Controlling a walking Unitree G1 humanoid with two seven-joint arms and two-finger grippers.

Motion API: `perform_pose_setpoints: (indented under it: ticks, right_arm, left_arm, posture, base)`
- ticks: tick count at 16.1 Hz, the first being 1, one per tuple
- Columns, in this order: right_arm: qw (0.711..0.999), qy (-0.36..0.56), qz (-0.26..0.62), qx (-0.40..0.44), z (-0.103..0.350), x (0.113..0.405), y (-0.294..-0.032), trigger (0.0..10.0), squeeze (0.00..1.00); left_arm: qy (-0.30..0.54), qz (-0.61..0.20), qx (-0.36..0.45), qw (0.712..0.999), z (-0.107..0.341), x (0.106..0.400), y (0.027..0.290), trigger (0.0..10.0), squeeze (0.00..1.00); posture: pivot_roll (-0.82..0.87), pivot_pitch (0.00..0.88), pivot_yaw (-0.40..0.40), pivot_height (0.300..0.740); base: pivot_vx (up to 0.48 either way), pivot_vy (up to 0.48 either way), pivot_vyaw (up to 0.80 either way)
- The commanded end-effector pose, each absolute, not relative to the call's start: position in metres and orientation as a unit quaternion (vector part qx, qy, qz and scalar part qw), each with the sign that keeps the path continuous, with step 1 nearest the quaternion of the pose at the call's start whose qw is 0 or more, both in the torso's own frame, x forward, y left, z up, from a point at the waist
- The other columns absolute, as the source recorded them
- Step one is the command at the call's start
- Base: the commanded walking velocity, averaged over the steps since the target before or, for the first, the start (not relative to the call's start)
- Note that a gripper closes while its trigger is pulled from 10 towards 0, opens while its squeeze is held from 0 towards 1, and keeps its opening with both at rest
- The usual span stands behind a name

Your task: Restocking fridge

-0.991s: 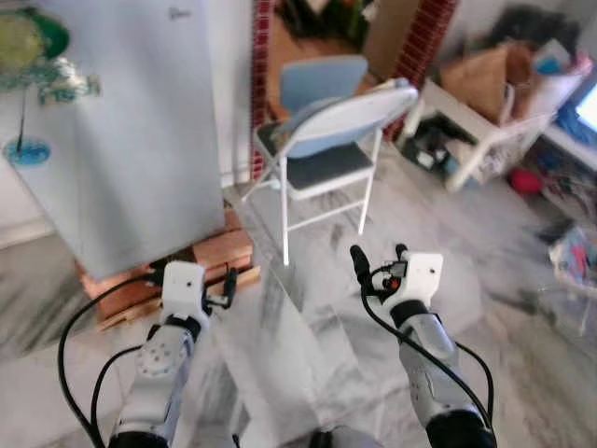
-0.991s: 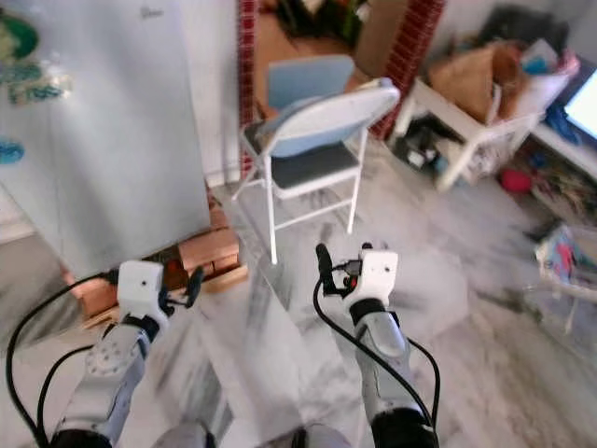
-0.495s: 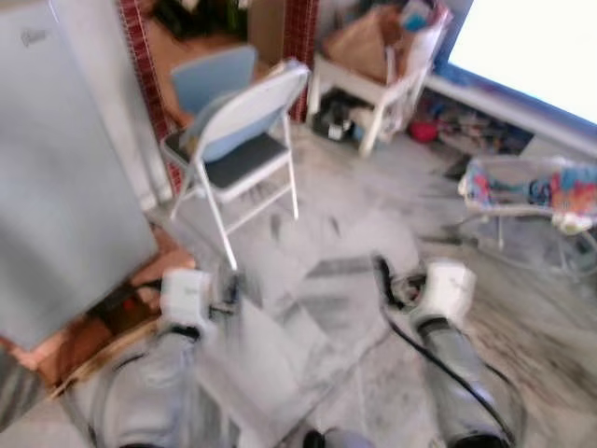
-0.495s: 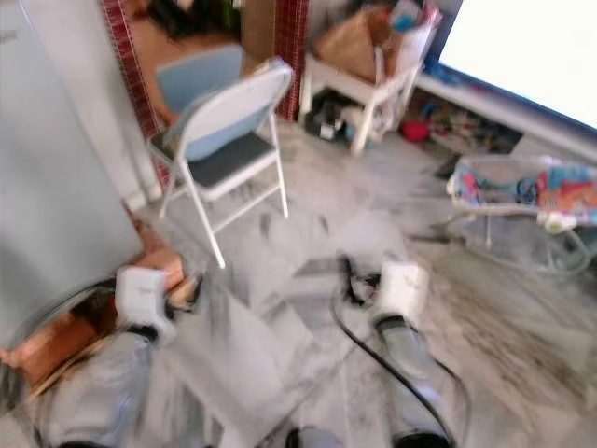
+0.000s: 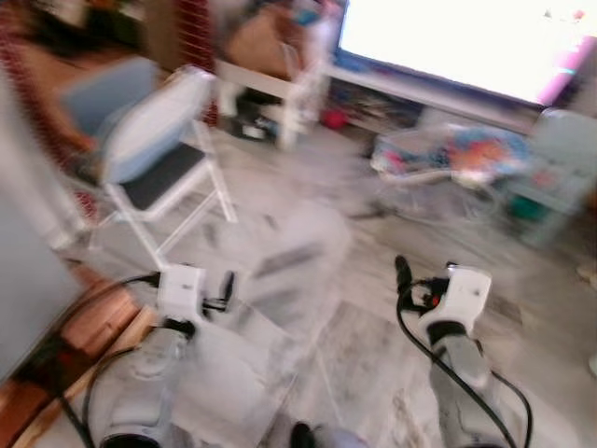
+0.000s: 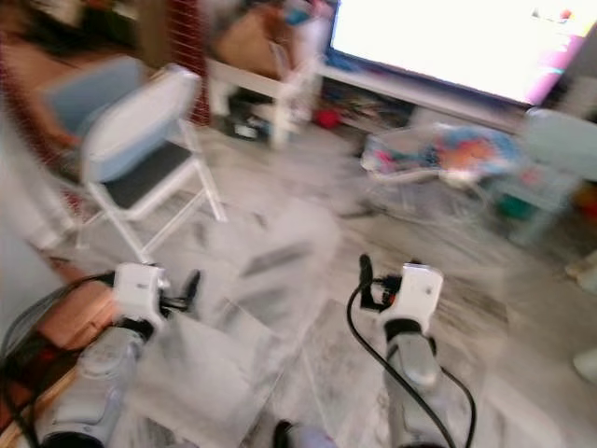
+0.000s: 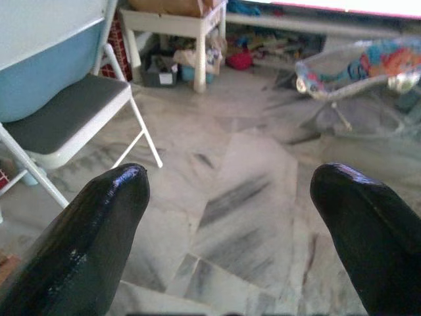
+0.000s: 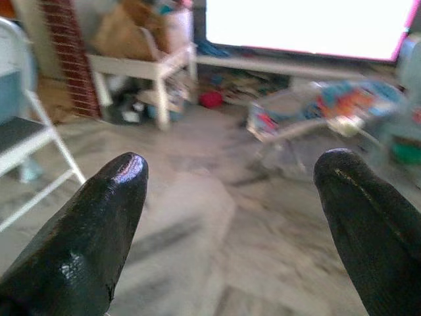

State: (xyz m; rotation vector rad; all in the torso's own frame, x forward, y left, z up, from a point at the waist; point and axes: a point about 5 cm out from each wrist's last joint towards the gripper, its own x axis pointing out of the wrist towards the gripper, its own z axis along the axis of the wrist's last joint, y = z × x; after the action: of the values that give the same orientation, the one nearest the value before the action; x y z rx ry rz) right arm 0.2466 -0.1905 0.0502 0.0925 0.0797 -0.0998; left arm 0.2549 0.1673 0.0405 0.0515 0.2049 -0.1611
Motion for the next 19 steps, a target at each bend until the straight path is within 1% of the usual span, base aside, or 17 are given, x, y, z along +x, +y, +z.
perform_pose_setpoints:
  ticks: [1, 2, 3, 4, 6, 8, 11, 12, 14, 17, 19]
  right_arm:
    - [0.996, 0.044, -0.06, 0.041, 0.051, 0.242, -0.198, 10.0, 0.0]
    - [0.996, 0.05, -0.062, 0.036, 0.049, 0.237, -0.199, 10.0, 0.0]
    - [0.996, 0.056, -0.062, 0.032, 0.046, 0.236, -0.2, 10.0, 0.0]
    - [0.996, 0.061, -0.063, 0.03, 0.044, 0.236, -0.202, 10.0, 0.0]
    - [0.995, 0.064, -0.07, 0.03, 0.046, 0.237, -0.206, 10.0, 0.0]
    - [0.995, 0.061, -0.073, 0.035, 0.047, 0.237, -0.209, 10.0, 0.0]
    - [0.995, 0.06, -0.075, 0.034, 0.048, 0.237, -0.21, 10.0, 0.0]
    - [0.996, 0.06, -0.062, 0.035, 0.048, 0.238, -0.202, 10.0, 0.0]
    - [0.997, 0.059, -0.035, 0.027, 0.048, 0.24, -0.192, 10.0, 0.0]
    - [0.997, 0.058, -0.046, 0.034, 0.049, 0.238, -0.196, 10.0, 0.0]
    - [0.997, 0.049, -0.054, 0.039, 0.051, 0.238, -0.198, 10.0, 0.0]
  left_arm:
    - [0.102, -0.093, 0.024, 0.99, 0.04, 0.256, 0.159, 10.0, 0.0]
    - [0.1, -0.085, 0.023, 0.991, 0.04, 0.257, 0.161, 10.0, 0.0]
    - [0.098, -0.055, 0.024, 0.993, 0.041, 0.257, 0.168, 10.0, 0.0]
    - [0.104, -0.044, 0.026, 0.993, 0.039, 0.255, 0.173, 10.0, 0.0]
    - [0.118, -0.047, 0.03, 0.991, 0.032, 0.25, 0.172, 10.0, 0.0]
    - [0.115, -0.027, 0.034, 0.992, 0.03, 0.245, 0.175, 10.0, 0.0]
    - [0.108, -0.016, 0.043, 0.993, 0.032, 0.245, 0.175, 10.0, 0.0]
    - [0.102, 0.011, 0.04, 0.994, 0.036, 0.244, 0.183, 10.0, 0.0]
    - [0.093, 0.007, 0.052, 0.994, 0.039, 0.241, 0.188, 10.0, 0.0]
    - [0.088, 0.022, 0.071, 0.993, 0.038, 0.24, 0.191, 10.0, 0.0]
    - [0.086, 0.019, 0.071, 0.994, 0.039, 0.242, 0.187, 10.0, 0.0]
  posture:
    - [0.05, 0.017, -0.043, 0.74]
    - [0.05, 0.018, -0.047, 0.74]
    - [0.04, 0.016, -0.044, 0.74]
    - [0.04, 0.017, -0.038, 0.74]
    - [0.04, 0.006, -0.037, 0.74]
    - [0.04, 0.004, -0.045, 0.74]
    - [0.07, 0.024, -0.058, 0.74]
    - [0.08, 0.042, -0.054, 0.74]
    - [0.09, 0.054, -0.058, 0.74]
    - [0.08, 0.048, -0.058, 0.74]
    - [0.07, 0.037, -0.036, 0.74]
  base:
    - [0.0, 0.0, -0.8]
    - [0.0, 0.0, -0.8]
    - [0.0, 0.0, -0.8]
    - [0.0, 0.0, -0.8]
    - [0.0, 0.0, -0.8]
    - [0.0, 0.0, -0.7]
    - [0.0, 0.0, 0.0]
    - [0.0, 0.0, 0.0]
    - [0.0, 0.0, 0.0]
    - [0.0, 0.0, 0.0]
    - [0.0, 0.0, 0.0]
